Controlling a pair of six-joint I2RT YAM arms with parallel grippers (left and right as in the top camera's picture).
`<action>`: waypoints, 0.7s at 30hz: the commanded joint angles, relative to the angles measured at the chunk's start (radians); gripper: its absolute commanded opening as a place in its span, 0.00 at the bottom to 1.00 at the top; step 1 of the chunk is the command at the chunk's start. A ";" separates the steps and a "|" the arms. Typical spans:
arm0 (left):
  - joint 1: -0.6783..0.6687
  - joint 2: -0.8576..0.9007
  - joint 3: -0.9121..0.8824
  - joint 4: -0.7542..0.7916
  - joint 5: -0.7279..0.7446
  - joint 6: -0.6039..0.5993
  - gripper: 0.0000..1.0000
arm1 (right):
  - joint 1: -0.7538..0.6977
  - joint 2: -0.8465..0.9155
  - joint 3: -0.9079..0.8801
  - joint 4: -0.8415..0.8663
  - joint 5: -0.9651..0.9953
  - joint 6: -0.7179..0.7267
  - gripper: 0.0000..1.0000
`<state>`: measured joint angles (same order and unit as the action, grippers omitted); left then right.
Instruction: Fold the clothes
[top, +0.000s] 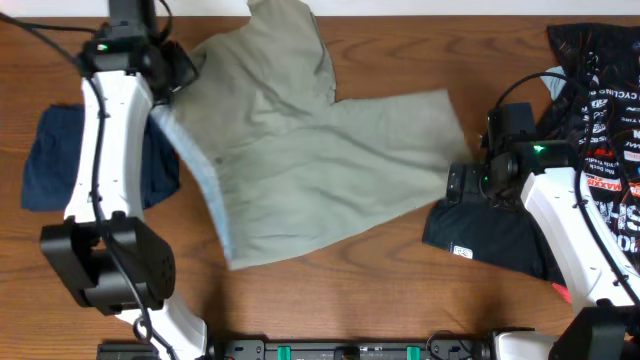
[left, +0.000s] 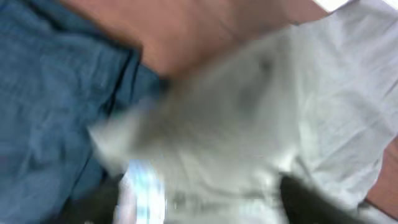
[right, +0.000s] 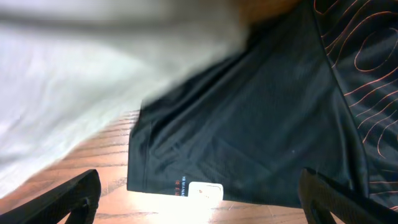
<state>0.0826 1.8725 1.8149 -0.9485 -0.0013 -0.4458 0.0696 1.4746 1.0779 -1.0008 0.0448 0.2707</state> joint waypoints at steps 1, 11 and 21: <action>-0.015 0.003 -0.014 -0.092 0.047 -0.001 0.98 | -0.026 -0.015 0.002 0.005 0.003 0.002 0.99; -0.122 0.003 -0.187 -0.469 0.174 -0.004 0.98 | -0.025 -0.015 0.002 0.025 0.000 0.002 0.99; -0.318 -0.026 -0.526 -0.384 0.174 -0.154 0.98 | -0.029 -0.015 0.002 0.028 0.008 0.003 0.99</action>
<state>-0.1963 1.8721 1.3468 -1.3472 0.1699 -0.5262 0.0696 1.4746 1.0779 -0.9741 0.0422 0.2707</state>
